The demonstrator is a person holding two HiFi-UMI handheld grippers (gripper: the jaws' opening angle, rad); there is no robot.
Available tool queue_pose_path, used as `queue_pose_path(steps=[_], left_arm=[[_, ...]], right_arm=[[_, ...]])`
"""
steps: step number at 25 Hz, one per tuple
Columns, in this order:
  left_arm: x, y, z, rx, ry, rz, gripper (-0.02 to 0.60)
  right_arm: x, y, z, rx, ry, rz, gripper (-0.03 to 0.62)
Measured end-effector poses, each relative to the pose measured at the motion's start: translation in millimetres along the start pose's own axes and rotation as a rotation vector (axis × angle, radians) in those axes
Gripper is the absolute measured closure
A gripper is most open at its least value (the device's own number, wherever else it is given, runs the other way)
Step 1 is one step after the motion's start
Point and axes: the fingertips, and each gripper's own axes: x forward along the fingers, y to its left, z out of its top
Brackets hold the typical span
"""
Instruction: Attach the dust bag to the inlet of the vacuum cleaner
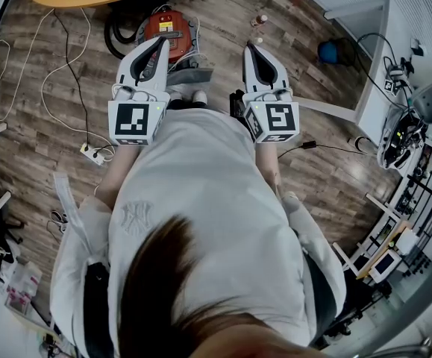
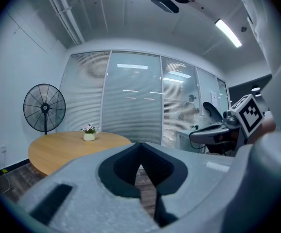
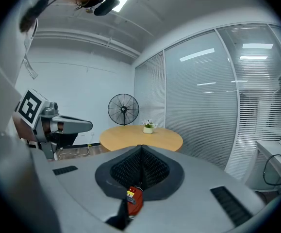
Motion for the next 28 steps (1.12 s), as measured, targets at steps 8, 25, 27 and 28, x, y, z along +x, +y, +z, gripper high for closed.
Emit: queue_pose_path(steps=[8, 25, 27, 28], left_arm=[[-1.9, 2.1, 2.2, -0.006, -0.001, 0.012, 0.565], [-11.2, 14.7, 0.4, -0.01, -0.008, 0.04, 0.565], [-13.1, 15.9, -0.1, -0.011, -0.008, 0.041, 0.565], [-13.9, 16.2, -0.4, -0.011, -0.008, 0.04, 0.565]], right_arm=[[-3.1, -0.1, 1.7, 0.002, -0.002, -0.003, 0.592], [-5.0, 8.6, -2.0, -0.017, 0.009, -0.002, 0.593], [-4.8, 10.8, -2.2, -0.02, 0.01, 0.001, 0.592], [-4.9, 11.7, -2.5, -0.021, 0.01, 0.001, 0.592]])
